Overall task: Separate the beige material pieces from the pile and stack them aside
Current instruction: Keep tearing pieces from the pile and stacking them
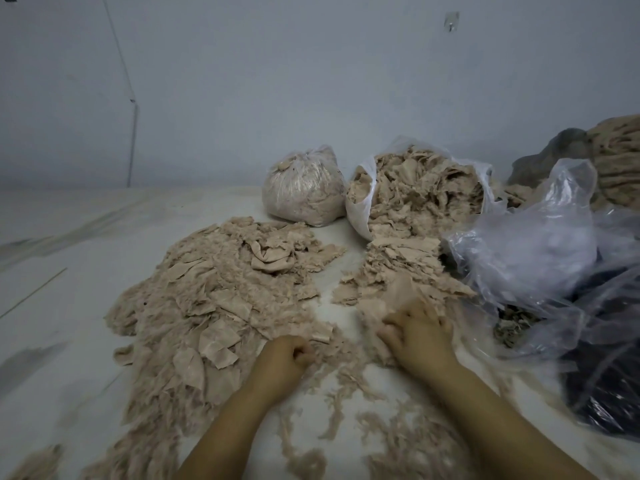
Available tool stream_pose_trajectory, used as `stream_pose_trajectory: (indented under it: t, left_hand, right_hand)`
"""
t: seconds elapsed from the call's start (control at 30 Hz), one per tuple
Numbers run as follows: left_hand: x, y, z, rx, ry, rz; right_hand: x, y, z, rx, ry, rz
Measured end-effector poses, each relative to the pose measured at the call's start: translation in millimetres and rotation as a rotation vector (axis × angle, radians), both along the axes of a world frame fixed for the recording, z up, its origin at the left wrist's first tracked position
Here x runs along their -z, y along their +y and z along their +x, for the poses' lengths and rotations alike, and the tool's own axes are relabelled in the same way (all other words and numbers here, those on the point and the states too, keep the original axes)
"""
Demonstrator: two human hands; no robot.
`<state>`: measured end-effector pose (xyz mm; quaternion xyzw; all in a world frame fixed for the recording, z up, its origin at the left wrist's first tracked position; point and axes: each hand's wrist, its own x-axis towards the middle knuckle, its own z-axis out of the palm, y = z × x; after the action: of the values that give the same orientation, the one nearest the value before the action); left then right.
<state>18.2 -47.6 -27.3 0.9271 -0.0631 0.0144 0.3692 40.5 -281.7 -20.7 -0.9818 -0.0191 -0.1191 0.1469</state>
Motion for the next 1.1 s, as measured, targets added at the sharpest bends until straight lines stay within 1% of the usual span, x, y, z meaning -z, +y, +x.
stream_pose_trajectory:
  t: [0.03, 0.07, 0.1, 0.13, 0.17, 0.23, 0.27, 0.3, 0.37, 0.4, 0.43, 0.47, 0.53, 0.57, 0.6, 0.63, 0.67, 0.7, 0.77, 0.87, 0.97, 1.0, 1.1]
  left_hand:
    - [-1.8, 3.7, -1.3, 0.050, 0.064, -0.011]
    - [-5.3, 8.1, -3.3, 0.103, 0.134, -0.027]
    - [-7.9, 13.2, -4.6, 0.143, 0.201, -0.048]
    - [-10.6, 17.6, -6.6, 0.155, 0.241, -0.081]
    - [-11.5, 21.2, -7.5, 0.139, 0.235, -0.124]
    - [-9.9, 24.9, -7.4, 0.020, 0.124, -0.222]
    - [-9.1, 24.8, -8.3, -0.042, 0.077, -0.263]
    - [-7.8, 24.1, -9.3, -0.077, 0.053, -0.305]
    - [-4.8, 22.7, -14.2, -0.101, 0.047, -0.410]
    - [-3.3, 22.8, -17.6, -0.116, 0.054, -0.491]
    - [-2.1, 22.9, -20.4, -0.143, 0.053, -0.588]
    - [-2.0, 23.6, -23.3, -0.189, 0.051, -0.694]
    - [-1.4, 25.9, -26.5, -0.330, 0.060, -0.893]
    - [0.7, 28.4, -26.7, -0.396, 0.095, -0.971]
    - [2.0, 30.6, -27.8, -0.446, 0.138, -1.014]
    - [2.5, 32.2, -29.3, -0.473, 0.182, -1.016]
    - [2.7, 34.2, -30.4, -0.483, 0.213, -0.965]
    - [4.2, 36.4, -29.5, -0.494, 0.209, -0.864]
    - [5.0, 39.3, -28.9, -0.493, 0.118, -0.615]
    - [2.2, 41.3, -30.0, -0.461, -0.003, -0.360]
    - [-3.8, 38.5, -35.3, -0.388, -0.162, 0.001]
    - [-2.2, 37.8, -33.9, -0.351, -0.185, 0.077]
    - [-5.8, 32.2, -25.4, -0.148, -0.287, 0.200]
  right_hand:
    - [1.2, -0.1, 0.6, 0.016, 0.087, -0.061]
    - [0.2, -1.0, 1.8, 0.046, 0.129, -0.092]
    - [-1.8, -1.9, 1.5, 0.077, 0.126, -0.106]
    - [-3.6, -0.7, -0.5, 0.093, 0.075, -0.099]
    - [-6.0, 3.2, -3.3, 0.085, -0.024, -0.064]
    - [-9.6, 19.4, -9.3, -0.039, -0.244, 0.077]
    - [-11.0, 31.1, -11.9, -0.130, -0.256, 0.134]
    - [-11.5, 44.7, -14.1, -0.215, -0.176, 0.186]
    - [-6.8, 71.2, -13.7, -0.300, 0.085, 0.239]
    - [-3.4, 81.9, -12.0, -0.298, 0.162, 0.226]
    - [0.3, 90.6, -10.1, -0.284, 0.185, 0.191]
    - [4.9, 97.1, -8.5, -0.276, 0.186, 0.152]
    - [11.2, 103.9, -6.6, -0.276, 0.123, 0.088]
    - [14.0, 104.6, -5.9, -0.269, 0.066, 0.116]
    - [14.9, 103.6, -5.8, -0.246, 0.019, 0.213]
    - [13.7, 101.3, -5.2, -0.216, -0.016, 0.349]
    - [11.0, 98.0, -4.9, -0.186, -0.032, 0.491]
    - [7.3, 94.4, -4.6, -0.158, -0.040, 0.624]
    - [0.6, 88.1, -4.7, -0.104, -0.055, 0.855]
    - [-8.4, 82.5, -8.2, -0.091, -0.040, 1.065]
    - [-9.5, 82.2, -17.0, -0.249, 0.113, 1.116]
    - [-9.2, 83.4, -21.2, -0.314, 0.167, 1.101]
    - [-10.0, 86.5, -33.4, -0.474, 0.267, 1.066]
